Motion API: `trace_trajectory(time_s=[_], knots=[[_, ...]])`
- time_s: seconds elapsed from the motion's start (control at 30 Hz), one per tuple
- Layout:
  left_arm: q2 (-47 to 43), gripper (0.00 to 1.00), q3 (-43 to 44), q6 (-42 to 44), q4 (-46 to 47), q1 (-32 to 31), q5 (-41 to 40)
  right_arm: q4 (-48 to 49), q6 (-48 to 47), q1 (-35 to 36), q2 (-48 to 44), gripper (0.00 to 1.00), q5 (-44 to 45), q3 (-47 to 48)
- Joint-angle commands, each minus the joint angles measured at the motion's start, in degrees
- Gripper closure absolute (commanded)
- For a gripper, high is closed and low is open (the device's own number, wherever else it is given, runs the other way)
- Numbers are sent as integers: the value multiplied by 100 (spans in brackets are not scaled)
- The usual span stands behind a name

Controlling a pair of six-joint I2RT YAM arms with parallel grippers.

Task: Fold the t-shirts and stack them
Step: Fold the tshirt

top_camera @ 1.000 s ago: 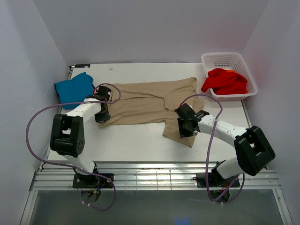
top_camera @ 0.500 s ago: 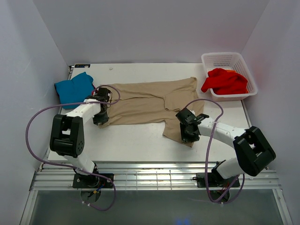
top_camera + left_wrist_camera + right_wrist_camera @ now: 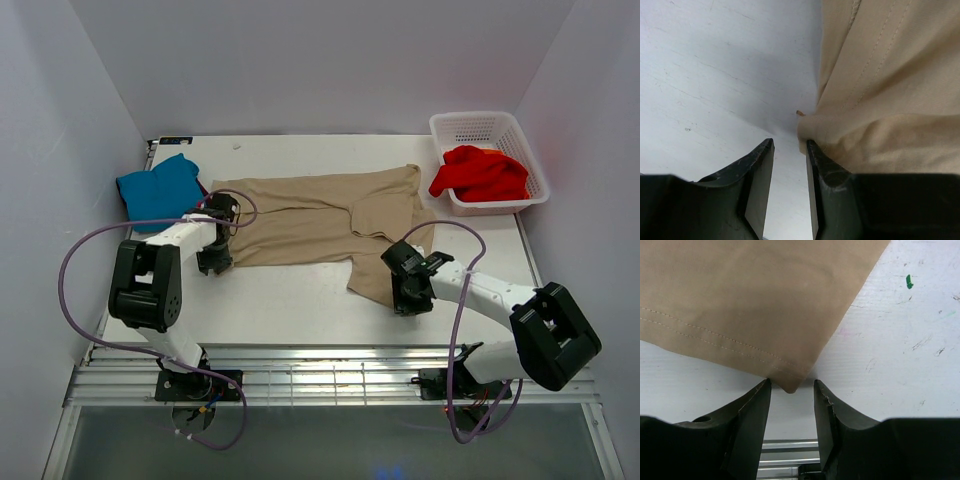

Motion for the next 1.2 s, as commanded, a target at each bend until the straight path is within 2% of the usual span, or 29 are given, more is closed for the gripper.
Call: trace_trajectory(time_s=[0.0, 0.13, 0.27, 0.43, 0.73, 1.17], knots=[[81, 57, -75, -51, -33, 7, -97, -26, 176, 37, -55, 54, 9, -153], [72, 57, -163, -77, 28, 7, -18, 106, 238, 37, -81, 54, -79, -303], [-121, 57, -163, -217, 99, 15, 526, 98, 255, 46, -108, 54, -61, -356], [-499, 57, -76, -271, 186, 15, 571, 89, 273, 46, -143, 54, -70, -391], [-148, 57, -479, -323, 625, 16, 975, 177, 282, 46, -55, 54, -123, -452], [160, 59, -454, -183, 547, 16, 607, 317, 361, 46, -2, 56, -167, -602]])
